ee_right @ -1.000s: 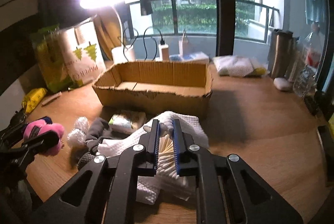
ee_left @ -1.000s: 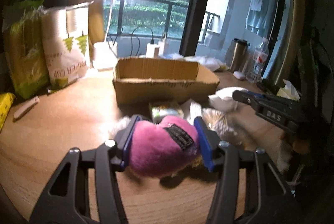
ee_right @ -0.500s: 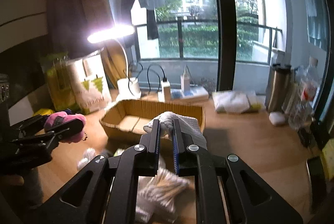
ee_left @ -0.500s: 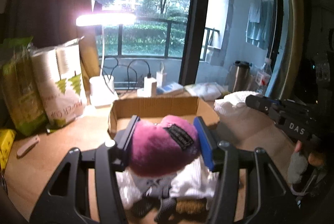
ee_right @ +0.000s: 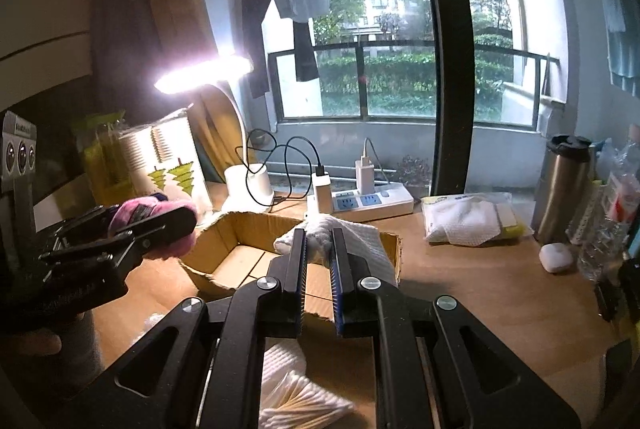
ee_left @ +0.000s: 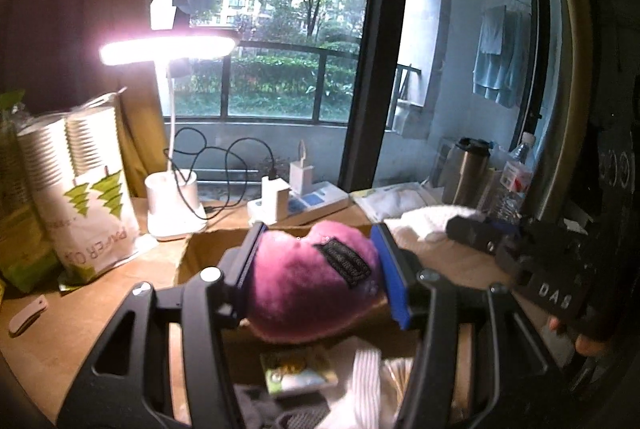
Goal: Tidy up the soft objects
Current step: 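Carry both items over the cardboard box and open both grippers inside it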
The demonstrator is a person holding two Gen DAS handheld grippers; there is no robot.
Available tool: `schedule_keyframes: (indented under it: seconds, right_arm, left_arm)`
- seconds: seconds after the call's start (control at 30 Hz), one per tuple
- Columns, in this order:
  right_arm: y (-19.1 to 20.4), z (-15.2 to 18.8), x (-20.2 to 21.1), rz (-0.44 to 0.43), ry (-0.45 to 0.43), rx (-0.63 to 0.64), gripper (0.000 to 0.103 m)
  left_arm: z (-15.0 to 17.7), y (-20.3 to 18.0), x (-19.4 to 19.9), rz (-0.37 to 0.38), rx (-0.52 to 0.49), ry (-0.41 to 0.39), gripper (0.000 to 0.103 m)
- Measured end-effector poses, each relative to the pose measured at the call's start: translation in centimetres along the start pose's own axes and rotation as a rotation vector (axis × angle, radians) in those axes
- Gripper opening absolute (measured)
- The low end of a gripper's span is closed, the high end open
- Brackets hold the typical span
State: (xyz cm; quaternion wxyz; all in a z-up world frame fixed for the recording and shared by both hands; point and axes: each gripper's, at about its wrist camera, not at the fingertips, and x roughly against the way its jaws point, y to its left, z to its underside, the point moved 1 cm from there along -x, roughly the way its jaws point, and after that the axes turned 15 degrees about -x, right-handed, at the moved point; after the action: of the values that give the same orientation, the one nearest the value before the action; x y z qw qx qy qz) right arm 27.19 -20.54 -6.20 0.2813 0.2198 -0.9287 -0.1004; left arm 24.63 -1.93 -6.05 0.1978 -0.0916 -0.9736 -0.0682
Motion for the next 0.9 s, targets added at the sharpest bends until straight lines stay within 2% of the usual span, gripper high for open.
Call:
schedule_keyframes:
  seconds: [0.3,0.4,0.53,0.67,0.73,0.8,0.83,0.9]
  right_arm:
    - [-1.8,0.8,-5.1,-0.010,0.096,-0.024,0.012]
    - [-2.9,1.3,-6.7,0.004,0.140,-0.044,0.012]
    - [-4.3,2.2,-8.6,0.032,0.196,-0.074,0.012]
    - [-4.6,3.0,-9.5,0.048,0.230,-0.081,0.012]
    - [-4.3,3.0,-9.3,0.051,0.230,-0.074,0.015]
    - [-4.1,2.8,-9.1,0.063,0.230,-0.066,0.033]
    - [-4.0,2.7,-8.9,0.068,0.225,-0.063,0.037]
    - [-3.5,2.5,-8.1,0.071,0.214,-0.054,0.039]
  left_arm:
    - [1.2,-0.6,-6.6,0.060,0.021,0.077,0.054]
    - [2.1,-0.7,-8.6,0.080,0.038,0.126,0.055]
    - [3.2,-0.7,-10.3,0.095,0.058,0.185,0.058]
    - [3.8,-0.4,-10.9,0.099,0.074,0.210,0.062]
    - [3.7,-0.1,-10.5,0.091,0.084,0.210,0.066]
    - [3.6,0.1,-10.0,0.075,0.087,0.208,0.067]
    - [3.5,0.1,-9.7,0.072,0.088,0.203,0.068]
    - [3.2,0.4,-8.6,0.054,0.089,0.187,0.076]
